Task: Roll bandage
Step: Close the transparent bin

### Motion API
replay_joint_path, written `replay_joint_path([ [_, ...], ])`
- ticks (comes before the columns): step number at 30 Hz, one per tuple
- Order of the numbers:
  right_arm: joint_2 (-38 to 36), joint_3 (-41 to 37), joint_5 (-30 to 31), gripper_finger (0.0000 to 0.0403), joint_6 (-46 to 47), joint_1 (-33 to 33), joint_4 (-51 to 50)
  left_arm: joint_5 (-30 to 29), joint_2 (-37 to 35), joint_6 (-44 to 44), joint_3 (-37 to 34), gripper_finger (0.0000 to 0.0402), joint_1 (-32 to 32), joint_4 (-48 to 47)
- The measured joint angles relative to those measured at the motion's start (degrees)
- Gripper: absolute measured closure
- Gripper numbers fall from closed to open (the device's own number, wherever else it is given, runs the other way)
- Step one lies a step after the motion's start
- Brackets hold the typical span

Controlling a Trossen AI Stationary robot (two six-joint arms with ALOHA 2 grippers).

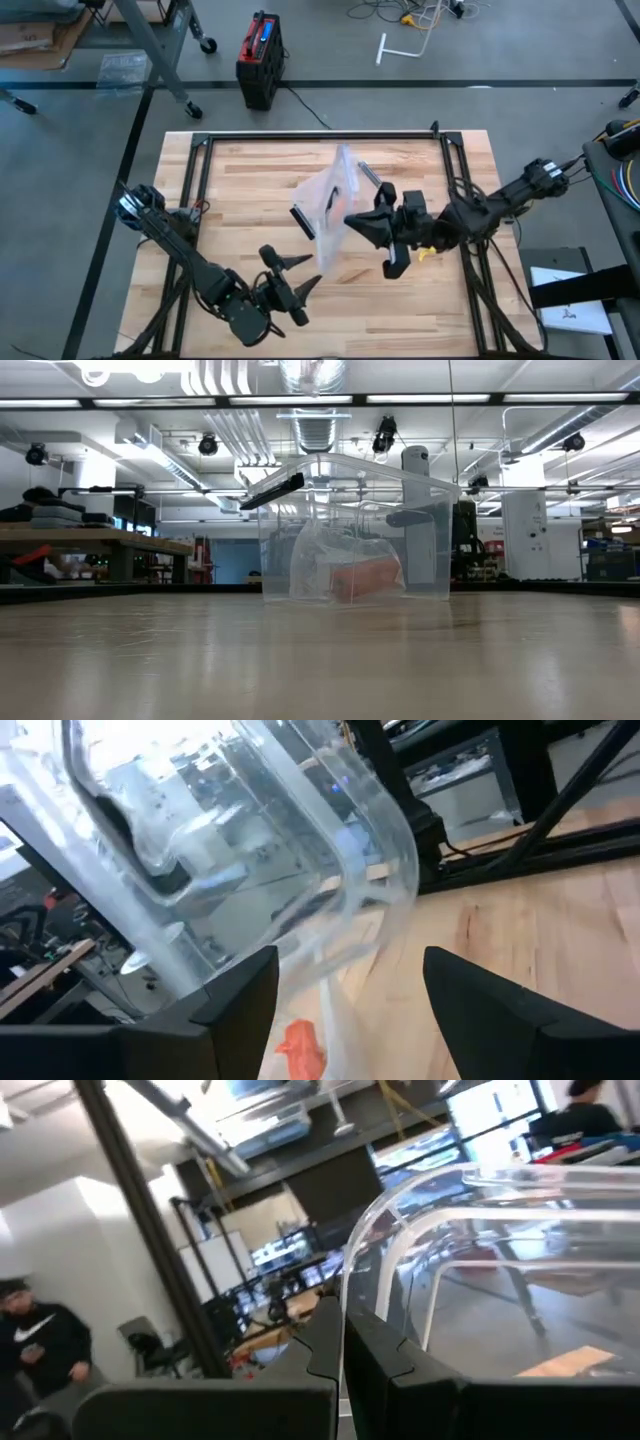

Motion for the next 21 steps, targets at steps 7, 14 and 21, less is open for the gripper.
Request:
replay_joint_path([
  [7,4.53,0.0,9.67,0.0403,-3.07,3.12,10.23,-0.08,0.0,1.26,0.0,0.0184,0.89,0.26],
  [14,11.71,-0.02,15.83,0.0403,-15.39,8.1,32.92,-6.69,-0.08,1.12,0.0,0.021,1.1,0.48],
  [21,19.57,-1.59,19.76,0.0403,-29.23,11.95,61.62,-6.55,-0.17,2.32,0.0,0.0249,0.57,1.67],
])
